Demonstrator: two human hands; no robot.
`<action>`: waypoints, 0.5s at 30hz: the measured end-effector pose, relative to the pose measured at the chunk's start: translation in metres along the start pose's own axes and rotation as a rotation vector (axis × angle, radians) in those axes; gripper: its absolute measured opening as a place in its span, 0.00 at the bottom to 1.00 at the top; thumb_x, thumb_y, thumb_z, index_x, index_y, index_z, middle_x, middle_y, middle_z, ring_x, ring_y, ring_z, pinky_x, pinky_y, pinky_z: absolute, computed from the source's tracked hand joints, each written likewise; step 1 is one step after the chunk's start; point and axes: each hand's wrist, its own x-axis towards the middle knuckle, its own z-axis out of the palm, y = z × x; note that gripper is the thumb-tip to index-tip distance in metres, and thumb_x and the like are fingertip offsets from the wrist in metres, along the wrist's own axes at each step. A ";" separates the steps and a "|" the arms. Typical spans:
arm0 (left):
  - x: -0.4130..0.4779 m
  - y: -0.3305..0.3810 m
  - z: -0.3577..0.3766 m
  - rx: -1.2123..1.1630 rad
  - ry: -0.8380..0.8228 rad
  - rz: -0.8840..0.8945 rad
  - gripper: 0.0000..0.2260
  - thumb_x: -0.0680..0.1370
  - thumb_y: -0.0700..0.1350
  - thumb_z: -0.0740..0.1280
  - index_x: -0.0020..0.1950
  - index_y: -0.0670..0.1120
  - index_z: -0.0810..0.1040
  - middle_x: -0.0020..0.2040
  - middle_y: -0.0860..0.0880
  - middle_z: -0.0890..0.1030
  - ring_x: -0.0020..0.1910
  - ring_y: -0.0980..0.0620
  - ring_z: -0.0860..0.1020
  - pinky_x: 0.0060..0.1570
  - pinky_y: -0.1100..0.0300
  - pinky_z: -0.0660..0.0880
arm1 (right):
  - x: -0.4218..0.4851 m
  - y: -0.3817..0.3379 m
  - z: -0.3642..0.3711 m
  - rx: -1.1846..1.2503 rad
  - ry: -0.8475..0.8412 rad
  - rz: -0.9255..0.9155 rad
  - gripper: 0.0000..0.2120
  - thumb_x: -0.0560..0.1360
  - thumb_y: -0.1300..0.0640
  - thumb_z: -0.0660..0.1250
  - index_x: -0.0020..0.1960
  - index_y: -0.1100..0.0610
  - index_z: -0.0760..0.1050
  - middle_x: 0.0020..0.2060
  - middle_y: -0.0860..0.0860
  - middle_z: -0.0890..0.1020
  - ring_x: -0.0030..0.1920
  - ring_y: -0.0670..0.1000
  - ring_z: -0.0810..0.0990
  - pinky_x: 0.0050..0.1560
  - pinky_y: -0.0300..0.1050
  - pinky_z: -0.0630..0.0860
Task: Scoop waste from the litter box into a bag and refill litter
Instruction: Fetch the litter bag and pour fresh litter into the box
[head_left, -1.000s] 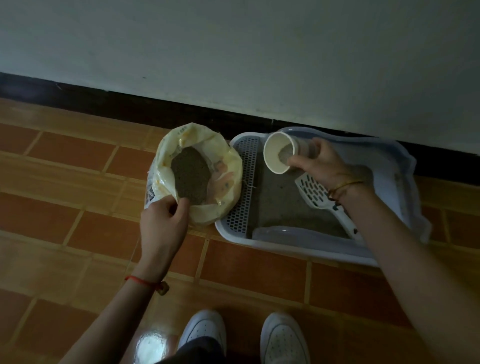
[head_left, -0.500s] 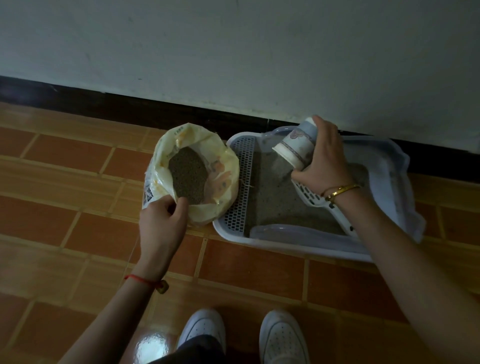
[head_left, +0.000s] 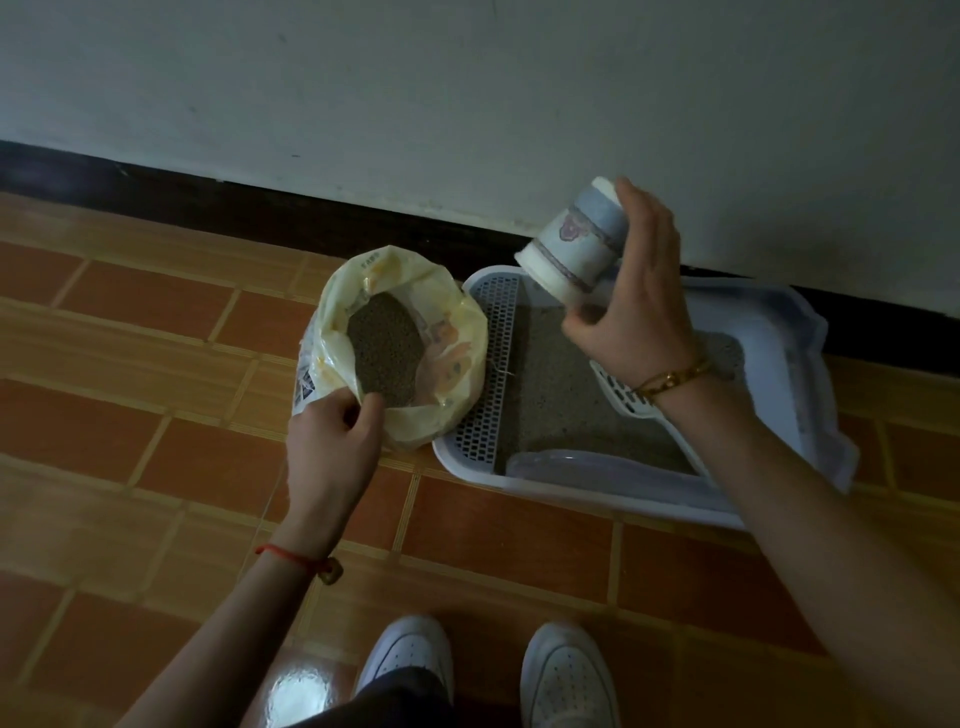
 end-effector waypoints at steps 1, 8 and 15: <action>-0.001 0.000 -0.001 -0.002 0.004 -0.002 0.22 0.75 0.52 0.61 0.29 0.37 0.68 0.23 0.44 0.67 0.24 0.51 0.62 0.28 0.55 0.60 | 0.002 -0.007 0.003 0.062 -0.029 0.030 0.45 0.63 0.57 0.73 0.74 0.63 0.55 0.68 0.60 0.63 0.69 0.56 0.64 0.69 0.51 0.66; 0.001 -0.005 -0.006 -0.027 -0.017 -0.014 0.23 0.76 0.53 0.61 0.30 0.36 0.69 0.23 0.41 0.69 0.23 0.48 0.64 0.27 0.55 0.62 | 0.013 -0.062 0.046 0.155 -0.526 0.063 0.51 0.61 0.52 0.79 0.74 0.56 0.52 0.69 0.55 0.61 0.68 0.54 0.64 0.67 0.49 0.68; 0.001 -0.011 -0.008 -0.030 -0.047 -0.023 0.22 0.76 0.54 0.60 0.33 0.36 0.75 0.27 0.38 0.74 0.23 0.47 0.65 0.25 0.54 0.61 | 0.017 -0.090 0.115 -0.155 -0.746 -0.192 0.49 0.61 0.46 0.77 0.72 0.59 0.55 0.67 0.57 0.64 0.67 0.57 0.65 0.68 0.51 0.66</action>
